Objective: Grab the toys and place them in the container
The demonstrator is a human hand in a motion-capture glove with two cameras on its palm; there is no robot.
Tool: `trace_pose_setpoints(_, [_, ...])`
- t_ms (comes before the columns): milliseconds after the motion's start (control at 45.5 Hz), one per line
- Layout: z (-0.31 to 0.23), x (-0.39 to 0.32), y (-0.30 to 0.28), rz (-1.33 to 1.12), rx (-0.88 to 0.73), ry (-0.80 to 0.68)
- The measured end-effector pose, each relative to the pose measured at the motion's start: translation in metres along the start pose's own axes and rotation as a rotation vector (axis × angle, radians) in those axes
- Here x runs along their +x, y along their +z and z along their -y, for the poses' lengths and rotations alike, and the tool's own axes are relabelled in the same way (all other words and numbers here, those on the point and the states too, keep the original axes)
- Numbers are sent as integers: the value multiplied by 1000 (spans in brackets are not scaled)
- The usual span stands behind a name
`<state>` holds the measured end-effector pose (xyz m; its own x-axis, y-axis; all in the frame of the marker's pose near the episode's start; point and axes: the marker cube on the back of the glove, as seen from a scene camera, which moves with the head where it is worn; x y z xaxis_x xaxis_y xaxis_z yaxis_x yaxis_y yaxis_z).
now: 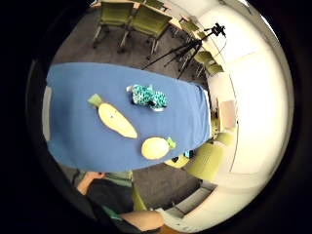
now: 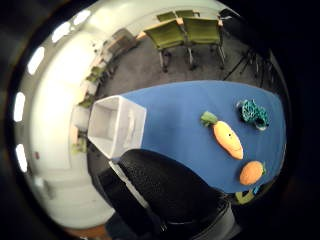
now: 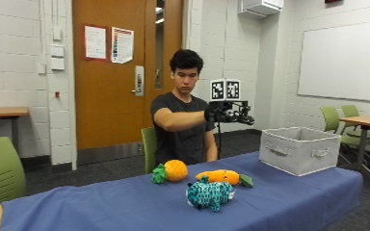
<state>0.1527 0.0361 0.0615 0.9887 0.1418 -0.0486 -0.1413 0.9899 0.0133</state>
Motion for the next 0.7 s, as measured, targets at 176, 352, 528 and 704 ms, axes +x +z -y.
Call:
trace_pose_setpoints(176, [-6, 25, 63, 1, -59, 30])
trace_pose_setpoints(352, [-12, 35, 120, 27, -87, 39])
trace_pose_setpoints(528, [-17, 40, 161, 33, -143, 48])
trace_pose_setpoints(704, [-22, 45, 198, 27, -195, 50])
